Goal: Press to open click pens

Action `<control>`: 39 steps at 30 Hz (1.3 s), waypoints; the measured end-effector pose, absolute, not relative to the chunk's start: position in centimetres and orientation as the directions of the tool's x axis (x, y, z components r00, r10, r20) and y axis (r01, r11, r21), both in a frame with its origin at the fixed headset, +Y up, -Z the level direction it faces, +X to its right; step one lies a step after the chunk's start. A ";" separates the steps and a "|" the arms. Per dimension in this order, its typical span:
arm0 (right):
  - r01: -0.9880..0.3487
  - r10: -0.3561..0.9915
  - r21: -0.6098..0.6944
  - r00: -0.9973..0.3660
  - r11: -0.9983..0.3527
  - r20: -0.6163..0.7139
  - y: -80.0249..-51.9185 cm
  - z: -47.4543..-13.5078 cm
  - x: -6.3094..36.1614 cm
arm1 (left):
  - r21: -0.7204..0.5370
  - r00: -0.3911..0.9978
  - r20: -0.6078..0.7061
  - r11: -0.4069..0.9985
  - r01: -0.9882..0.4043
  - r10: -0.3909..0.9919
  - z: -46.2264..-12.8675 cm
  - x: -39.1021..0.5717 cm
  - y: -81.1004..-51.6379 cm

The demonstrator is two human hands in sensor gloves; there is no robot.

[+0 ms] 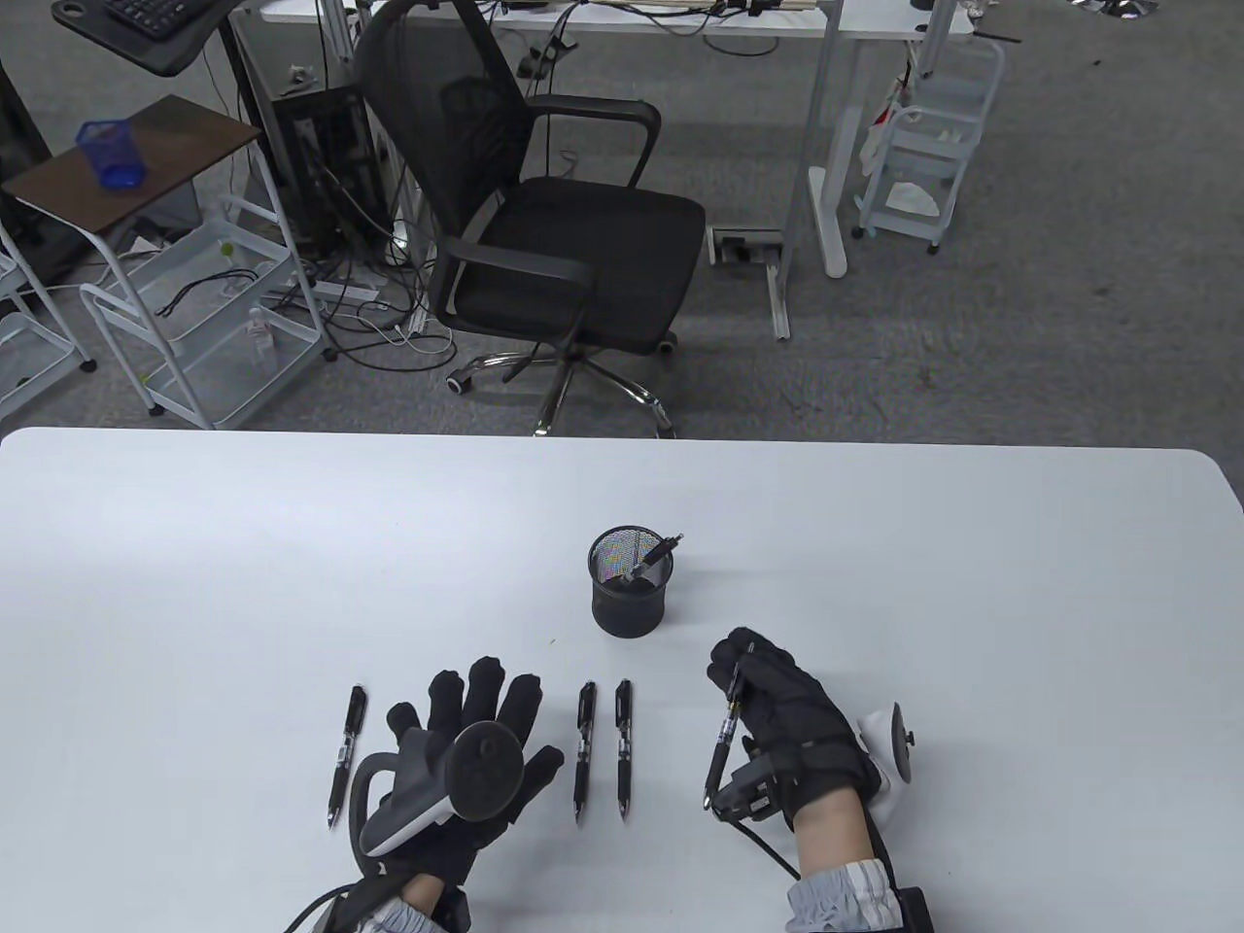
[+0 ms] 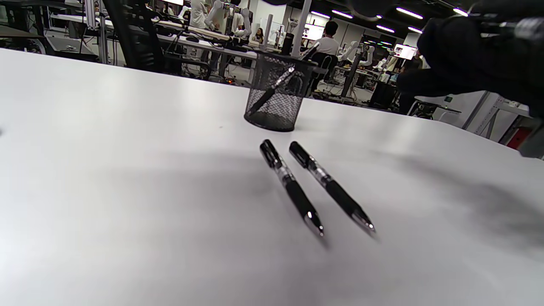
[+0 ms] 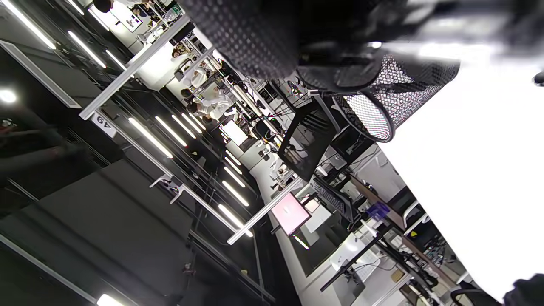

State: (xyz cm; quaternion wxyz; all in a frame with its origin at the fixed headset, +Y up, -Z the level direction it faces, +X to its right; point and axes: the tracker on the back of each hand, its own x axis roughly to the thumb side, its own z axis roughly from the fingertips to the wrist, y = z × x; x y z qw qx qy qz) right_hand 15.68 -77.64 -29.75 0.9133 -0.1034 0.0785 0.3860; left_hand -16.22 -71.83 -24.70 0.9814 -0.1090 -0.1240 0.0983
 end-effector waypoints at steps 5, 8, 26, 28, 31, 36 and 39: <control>-0.618 0.586 -0.189 0.785 0.763 -0.204 -78.0 -29.6 15.6 | -0.239 0.950 0.222 0.957 -0.165 0.219 -24.7 -16.2 -71.8; -0.621 0.588 -0.180 0.782 0.763 -0.209 -78.1 -29.5 15.7 | -0.239 0.950 0.222 0.957 -0.164 0.219 -24.7 -16.2 -71.8; -0.621 0.589 -0.209 0.783 0.755 -0.198 -78.4 -29.3 15.7 | -0.238 0.950 0.222 0.957 -0.167 0.221 -24.6 -16.3 -71.7; -0.619 0.588 -0.227 0.785 0.752 -0.194 -78.5 -29.3 15.6 | -0.237 0.950 0.222 0.957 -0.168 0.221 -24.6 -16.3 -71.7; -0.634 0.598 -0.244 0.774 0.734 -0.210 -78.6 -29.2 15.7 | -0.236 0.950 0.223 0.957 -0.167 0.220 -24.6 -16.3 -71.6; -0.692 0.644 -0.154 0.716 0.705 -0.270 -78.6 -29.6 15.7 | -0.236 0.949 0.221 0.957 -0.171 0.224 -24.6 -16.3 -71.6; -0.679 0.649 -0.138 0.732 0.721 -0.206 -78.3 -29.6 15.5 | -0.237 0.948 0.223 0.956 -0.172 0.226 -24.6 -16.3 -71.6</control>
